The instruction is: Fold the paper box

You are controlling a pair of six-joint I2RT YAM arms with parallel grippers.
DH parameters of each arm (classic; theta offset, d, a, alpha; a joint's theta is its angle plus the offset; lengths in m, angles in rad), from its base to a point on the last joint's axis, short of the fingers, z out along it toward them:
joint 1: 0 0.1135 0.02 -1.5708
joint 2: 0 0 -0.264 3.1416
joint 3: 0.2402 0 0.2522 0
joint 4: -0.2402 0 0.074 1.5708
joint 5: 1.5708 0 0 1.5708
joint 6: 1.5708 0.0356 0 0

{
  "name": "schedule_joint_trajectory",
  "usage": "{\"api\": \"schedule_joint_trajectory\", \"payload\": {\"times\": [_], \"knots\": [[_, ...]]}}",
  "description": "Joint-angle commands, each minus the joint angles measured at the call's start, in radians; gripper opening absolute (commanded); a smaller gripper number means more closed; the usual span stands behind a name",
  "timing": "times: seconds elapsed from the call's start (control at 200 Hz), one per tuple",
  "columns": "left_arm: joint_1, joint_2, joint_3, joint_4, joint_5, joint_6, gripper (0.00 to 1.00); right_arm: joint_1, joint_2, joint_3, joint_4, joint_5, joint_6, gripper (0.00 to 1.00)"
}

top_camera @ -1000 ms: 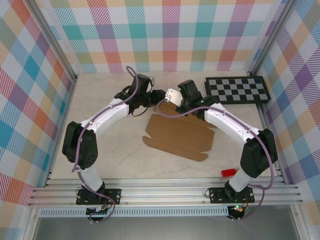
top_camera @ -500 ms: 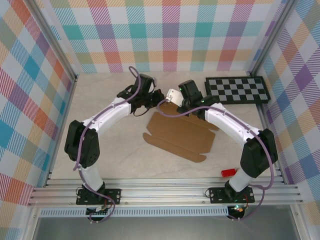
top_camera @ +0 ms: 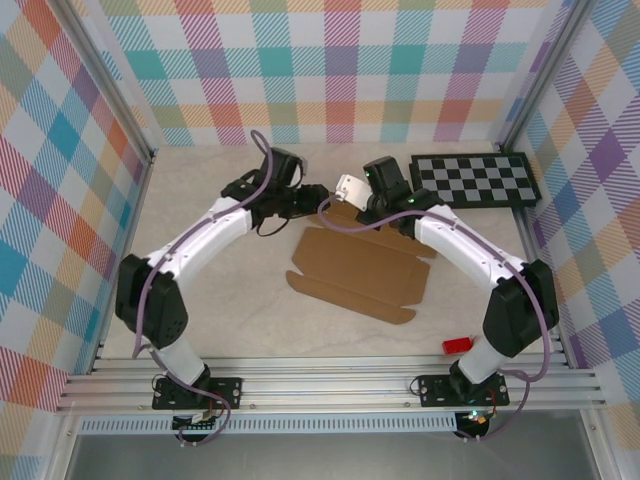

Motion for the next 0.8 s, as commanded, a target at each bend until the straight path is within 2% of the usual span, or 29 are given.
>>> {"api": "schedule_joint_trajectory", "payload": {"times": [0.0, 0.14, 0.205, 0.28, 0.41, 0.57, 0.795], "knots": [[0.028, -0.143, -0.094, 0.021, 0.012, 0.153, 0.59, -0.047, -0.034, 0.024, -0.077, -0.115, -0.003, 0.00], [0.045, -0.249, -0.371, 0.222, 0.043, 0.390, 0.60, -0.108, -0.002, 0.101, -0.198, -0.249, -0.009, 0.00], [0.055, -0.272, -0.484, 0.383, 0.090, 0.425, 0.62, -0.137, 0.030, 0.149, -0.265, -0.312, -0.011, 0.00], [0.059, -0.249, -0.531, 0.492, 0.155, 0.442, 0.65, -0.158, 0.062, 0.186, -0.317, -0.366, -0.016, 0.00], [0.060, -0.110, -0.479, 0.530, 0.175, 0.446, 0.64, -0.168, 0.095, 0.211, -0.320, -0.372, -0.006, 0.00], [0.066, 0.090, -0.348, 0.466, 0.155, 0.463, 0.61, -0.174, 0.145, 0.251, -0.344, -0.388, 0.003, 0.00], [0.068, 0.245, -0.235, 0.418, 0.149, 0.455, 0.59, -0.201, 0.199, 0.290, -0.360, -0.400, 0.016, 0.00]]}}
